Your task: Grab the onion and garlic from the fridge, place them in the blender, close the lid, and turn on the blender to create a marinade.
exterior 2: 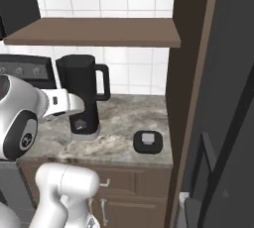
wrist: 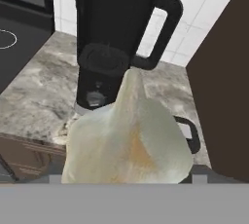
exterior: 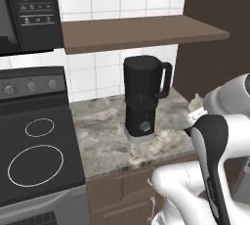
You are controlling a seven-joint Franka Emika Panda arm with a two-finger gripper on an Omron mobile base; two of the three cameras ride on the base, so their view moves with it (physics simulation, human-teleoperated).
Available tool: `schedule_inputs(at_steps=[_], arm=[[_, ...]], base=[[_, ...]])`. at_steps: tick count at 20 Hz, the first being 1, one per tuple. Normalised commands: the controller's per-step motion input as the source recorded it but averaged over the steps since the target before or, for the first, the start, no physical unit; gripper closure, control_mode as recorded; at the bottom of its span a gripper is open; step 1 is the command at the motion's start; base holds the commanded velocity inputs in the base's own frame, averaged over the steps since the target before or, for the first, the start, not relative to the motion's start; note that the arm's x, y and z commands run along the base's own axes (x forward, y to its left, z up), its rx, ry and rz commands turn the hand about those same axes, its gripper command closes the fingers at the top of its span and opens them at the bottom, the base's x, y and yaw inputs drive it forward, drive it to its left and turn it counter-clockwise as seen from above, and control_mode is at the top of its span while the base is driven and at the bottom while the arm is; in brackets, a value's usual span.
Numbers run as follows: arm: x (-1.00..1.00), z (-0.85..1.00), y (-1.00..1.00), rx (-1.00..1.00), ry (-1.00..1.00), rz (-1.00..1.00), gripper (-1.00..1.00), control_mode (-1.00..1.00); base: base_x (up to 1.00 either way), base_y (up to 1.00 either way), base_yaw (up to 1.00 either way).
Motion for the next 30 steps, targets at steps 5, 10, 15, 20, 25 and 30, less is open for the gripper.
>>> schedule_inputs(at_steps=[5,10,15,20,25,30], arm=[[0.18,0.52,0.02,0.01,-0.01,0.00,1.00,-1.00],[0.66,1.00,0.34,0.03,0.02,0.00,1.00,-1.00],[1.00,0.47,0.50,0.03,0.09,0.00,1.00,-1.00],[0.85,-0.06,0.23,0.00,0.01,0.00,1.00,-1.00],[1.00,-0.27,0.08,0.00,0.05,0.00,1.00,-1.00],[0.60,-0.63,0.00,0.00,0.19,0.00,1.00,-1.00]], base=[[0.20,0.00,0.00],[0.00,0.00,0.00],[0.00,0.00,0.00],[0.00,0.00,0.00],[0.00,0.00,0.00],[0.00,0.00,0.00]])
